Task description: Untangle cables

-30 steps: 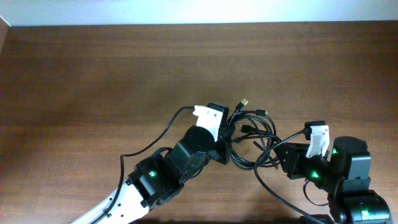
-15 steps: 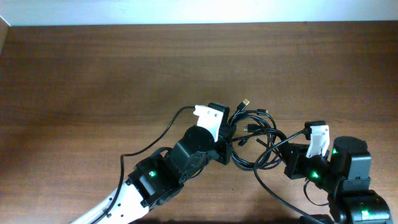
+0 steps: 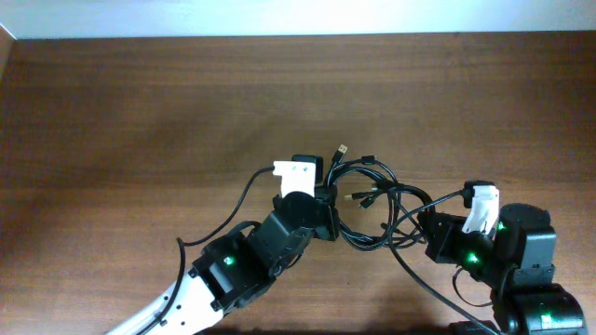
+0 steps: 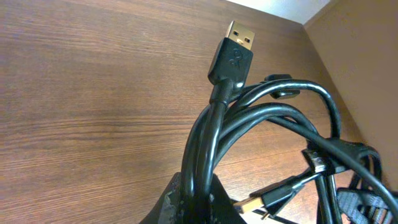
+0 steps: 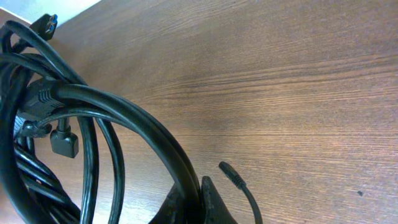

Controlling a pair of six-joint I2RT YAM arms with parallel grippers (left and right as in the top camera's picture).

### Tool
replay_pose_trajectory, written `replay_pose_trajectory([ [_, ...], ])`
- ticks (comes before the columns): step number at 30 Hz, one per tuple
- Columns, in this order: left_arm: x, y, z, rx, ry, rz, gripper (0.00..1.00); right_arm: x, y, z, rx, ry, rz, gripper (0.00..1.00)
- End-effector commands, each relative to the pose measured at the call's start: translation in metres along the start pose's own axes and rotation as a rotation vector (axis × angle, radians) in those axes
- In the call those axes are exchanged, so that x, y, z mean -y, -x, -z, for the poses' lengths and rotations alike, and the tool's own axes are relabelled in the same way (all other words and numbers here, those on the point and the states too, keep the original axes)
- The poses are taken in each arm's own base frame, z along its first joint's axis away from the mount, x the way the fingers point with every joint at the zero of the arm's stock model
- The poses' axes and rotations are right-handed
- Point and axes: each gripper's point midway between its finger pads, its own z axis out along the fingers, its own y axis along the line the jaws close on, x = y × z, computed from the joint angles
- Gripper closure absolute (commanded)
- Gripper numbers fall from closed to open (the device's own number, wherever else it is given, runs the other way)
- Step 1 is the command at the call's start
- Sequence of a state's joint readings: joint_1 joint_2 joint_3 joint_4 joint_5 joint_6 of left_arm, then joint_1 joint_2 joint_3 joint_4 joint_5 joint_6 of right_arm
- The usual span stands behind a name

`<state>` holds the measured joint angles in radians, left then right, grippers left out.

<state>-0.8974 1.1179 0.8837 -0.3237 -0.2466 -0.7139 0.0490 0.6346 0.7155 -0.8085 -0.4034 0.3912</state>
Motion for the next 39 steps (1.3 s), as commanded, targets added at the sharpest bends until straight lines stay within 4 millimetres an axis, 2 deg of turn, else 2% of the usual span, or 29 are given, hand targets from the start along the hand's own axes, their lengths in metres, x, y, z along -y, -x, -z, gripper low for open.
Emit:
replay_pose_trajectory([
  [1,-0.008,0.018,0.006,0.076,0.059,0.020,1.00,0.008,0.006,0.001,0.034,-0.042,-0.054,0.96],
  [5,-0.013,0.014,0.004,0.063,0.082,0.052,1.00,0.008,0.006,0.001,0.036,-0.041,-0.086,0.96],
  [10,-0.046,0.004,0.006,0.075,0.236,0.252,1.00,0.007,0.007,0.001,0.039,-0.041,-0.119,0.96],
  [16,-0.046,0.003,0.005,0.074,0.238,0.271,1.00,0.013,0.007,0.001,0.047,-0.070,-0.157,0.96],
  [23,-0.052,-0.003,0.007,0.076,0.261,0.433,1.00,0.025,0.003,0.002,0.049,-0.132,-0.265,0.96],
  [26,-0.053,-0.002,0.007,0.085,0.264,0.451,1.00,0.029,0.000,0.003,0.047,-0.157,-0.318,0.96],
  [39,-0.053,-0.002,0.007,0.089,0.264,0.468,1.00,0.048,-0.005,0.007,0.054,-0.261,-0.328,0.96],
])
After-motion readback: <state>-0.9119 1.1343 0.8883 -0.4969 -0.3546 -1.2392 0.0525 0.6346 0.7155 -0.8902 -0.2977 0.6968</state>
